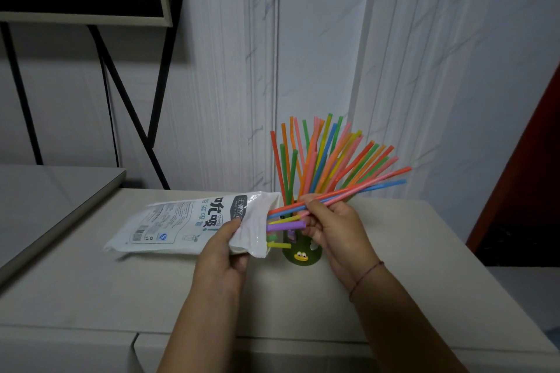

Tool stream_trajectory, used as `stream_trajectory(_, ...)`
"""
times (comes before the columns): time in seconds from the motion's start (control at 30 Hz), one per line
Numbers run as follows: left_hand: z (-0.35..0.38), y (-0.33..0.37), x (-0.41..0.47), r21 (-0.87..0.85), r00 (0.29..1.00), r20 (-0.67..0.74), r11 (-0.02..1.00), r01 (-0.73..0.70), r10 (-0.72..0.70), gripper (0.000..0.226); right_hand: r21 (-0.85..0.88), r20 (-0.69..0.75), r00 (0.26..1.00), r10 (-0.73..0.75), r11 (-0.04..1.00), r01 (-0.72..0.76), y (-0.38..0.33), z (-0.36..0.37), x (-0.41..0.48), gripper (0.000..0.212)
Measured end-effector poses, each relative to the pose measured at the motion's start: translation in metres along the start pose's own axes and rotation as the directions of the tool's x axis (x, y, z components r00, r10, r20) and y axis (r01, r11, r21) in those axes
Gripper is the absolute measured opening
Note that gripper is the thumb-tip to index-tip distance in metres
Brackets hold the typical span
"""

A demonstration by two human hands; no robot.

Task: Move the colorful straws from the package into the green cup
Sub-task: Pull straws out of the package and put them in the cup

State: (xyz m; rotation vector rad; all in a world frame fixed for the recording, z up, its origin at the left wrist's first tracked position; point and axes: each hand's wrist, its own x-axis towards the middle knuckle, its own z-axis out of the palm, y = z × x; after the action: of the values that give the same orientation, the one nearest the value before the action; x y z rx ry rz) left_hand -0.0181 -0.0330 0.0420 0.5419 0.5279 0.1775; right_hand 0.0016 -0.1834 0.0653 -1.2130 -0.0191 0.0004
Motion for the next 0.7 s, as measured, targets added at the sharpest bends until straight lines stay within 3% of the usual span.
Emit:
stream_trajectory(0.23,0.001,0.0,-0.002,-0.006,1.0,0.0,1.0,0.024,-0.024,0.032,-0.076,0.006,1.0,-0.009,0.997,0.01,-0.001,0.001,-0.002,0.018)
stream_trajectory(0.47,-0.005,0.008,0.003,-0.065,0.998,-0.067,0.998,0.014,-0.019,0.041,-0.098,-0.154,0.98,-0.123,0.989,0.109,-0.024,-0.035,0.005,0.01)
stream_trajectory(0.63,-0.006,0.008,0.004,-0.046,0.996,-0.079,0.998,0.039,-0.043,0.023,-0.143,-0.26,0.949,-0.178,0.979,0.144,-0.03,-0.055,0.01,0.009)
stream_trajectory(0.7,-0.006,0.007,0.004,-0.065,0.996,-0.075,0.997,0.048,-0.053,0.032,-0.198,-0.27,0.939,-0.212,0.967,0.162,-0.029,-0.058,0.012,0.007)
